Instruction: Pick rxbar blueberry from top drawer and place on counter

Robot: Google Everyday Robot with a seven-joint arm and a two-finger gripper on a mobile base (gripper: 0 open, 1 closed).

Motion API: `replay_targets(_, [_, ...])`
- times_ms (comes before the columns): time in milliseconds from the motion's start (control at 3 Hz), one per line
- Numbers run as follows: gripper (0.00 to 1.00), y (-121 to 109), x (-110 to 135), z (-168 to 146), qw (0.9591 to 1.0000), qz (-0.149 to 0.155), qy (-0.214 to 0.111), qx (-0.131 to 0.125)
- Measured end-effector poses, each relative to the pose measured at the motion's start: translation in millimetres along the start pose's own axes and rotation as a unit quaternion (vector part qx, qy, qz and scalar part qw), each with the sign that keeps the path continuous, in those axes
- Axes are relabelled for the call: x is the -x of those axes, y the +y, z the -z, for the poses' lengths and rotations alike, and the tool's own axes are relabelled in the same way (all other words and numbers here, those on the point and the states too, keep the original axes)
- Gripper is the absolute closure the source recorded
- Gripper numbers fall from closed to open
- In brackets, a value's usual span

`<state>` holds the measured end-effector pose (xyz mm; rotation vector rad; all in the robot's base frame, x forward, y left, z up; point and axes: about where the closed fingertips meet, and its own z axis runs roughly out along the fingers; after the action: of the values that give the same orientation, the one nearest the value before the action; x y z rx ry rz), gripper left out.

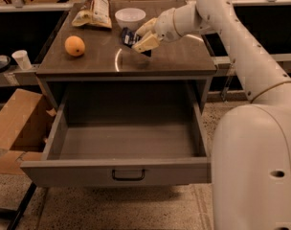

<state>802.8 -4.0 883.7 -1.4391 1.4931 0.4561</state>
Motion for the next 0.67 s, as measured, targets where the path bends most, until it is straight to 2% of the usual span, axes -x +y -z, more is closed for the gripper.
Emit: replay_targets(667, [0.11, -7.5, -3.5, -9.4, 1.0, -0.003, 0.003, 0.002])
